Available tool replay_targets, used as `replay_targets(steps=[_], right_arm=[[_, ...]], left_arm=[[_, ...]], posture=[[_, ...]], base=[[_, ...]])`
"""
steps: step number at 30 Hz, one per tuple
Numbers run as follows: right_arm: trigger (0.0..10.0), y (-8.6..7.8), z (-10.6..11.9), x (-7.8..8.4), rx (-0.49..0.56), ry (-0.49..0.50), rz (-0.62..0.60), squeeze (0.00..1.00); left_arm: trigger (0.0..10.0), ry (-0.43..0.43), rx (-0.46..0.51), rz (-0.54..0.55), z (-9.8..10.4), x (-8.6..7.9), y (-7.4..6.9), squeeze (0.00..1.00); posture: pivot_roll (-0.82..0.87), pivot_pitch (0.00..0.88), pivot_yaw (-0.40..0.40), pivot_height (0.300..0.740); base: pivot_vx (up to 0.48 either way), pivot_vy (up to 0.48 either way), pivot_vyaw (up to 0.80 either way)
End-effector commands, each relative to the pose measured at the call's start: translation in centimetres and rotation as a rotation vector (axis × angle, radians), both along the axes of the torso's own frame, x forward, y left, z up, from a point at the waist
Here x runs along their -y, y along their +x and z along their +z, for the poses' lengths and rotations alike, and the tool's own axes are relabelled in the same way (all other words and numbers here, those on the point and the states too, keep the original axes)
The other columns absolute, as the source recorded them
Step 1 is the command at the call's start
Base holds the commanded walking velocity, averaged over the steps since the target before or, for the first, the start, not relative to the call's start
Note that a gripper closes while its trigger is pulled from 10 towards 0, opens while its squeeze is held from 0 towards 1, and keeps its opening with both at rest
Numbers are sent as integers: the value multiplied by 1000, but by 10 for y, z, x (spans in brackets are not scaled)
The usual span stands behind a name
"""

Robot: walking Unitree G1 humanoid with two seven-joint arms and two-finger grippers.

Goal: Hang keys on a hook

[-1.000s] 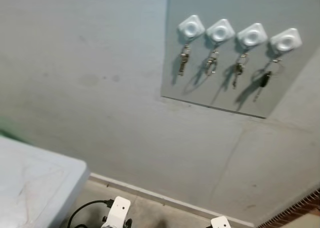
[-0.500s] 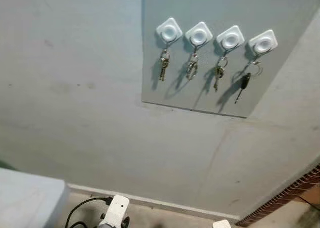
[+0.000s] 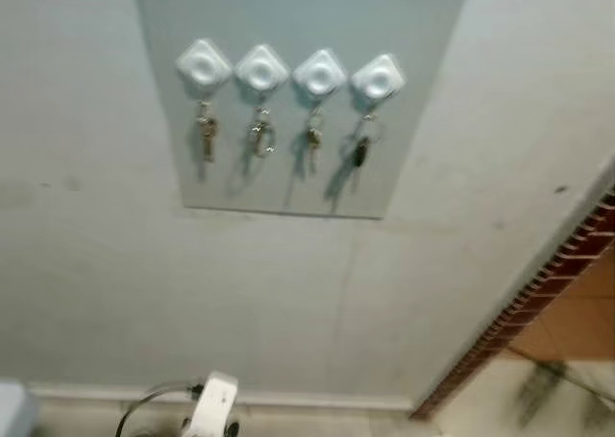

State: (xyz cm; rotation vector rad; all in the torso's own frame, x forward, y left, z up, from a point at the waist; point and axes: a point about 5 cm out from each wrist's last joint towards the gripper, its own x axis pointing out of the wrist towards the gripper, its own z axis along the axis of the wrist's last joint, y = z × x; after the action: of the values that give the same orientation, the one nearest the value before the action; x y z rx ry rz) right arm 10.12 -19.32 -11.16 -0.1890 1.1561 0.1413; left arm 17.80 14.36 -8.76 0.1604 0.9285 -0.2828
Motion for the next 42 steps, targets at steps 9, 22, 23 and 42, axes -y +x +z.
replay_targets(steps=[9,22,23,42], right_arm=[[10000,4,0,-10,12,30,3,0],[10000,4,0,-10,17,44,-29,0],[10000,4,0,-9,18,45,-32,0],[10000,4,0,-8,20,54,-64,0]], left_arm=[[10000,10,-20,-6,-2,-3,-5,0],[10000,2,-26,-7,-3,-4,-6,0],[10000,2,-27,-6,-3,-4,-6,0],[10000,4,-30,0,-3,-4,-7,0]], posture=[[110,0,-27,740],[110,0,-27,740],[110,1,-27,740],[108,10,-28,740]], base=[[0,0,0],[0,-360,0],[0,-480,0],[0,-480,0]])
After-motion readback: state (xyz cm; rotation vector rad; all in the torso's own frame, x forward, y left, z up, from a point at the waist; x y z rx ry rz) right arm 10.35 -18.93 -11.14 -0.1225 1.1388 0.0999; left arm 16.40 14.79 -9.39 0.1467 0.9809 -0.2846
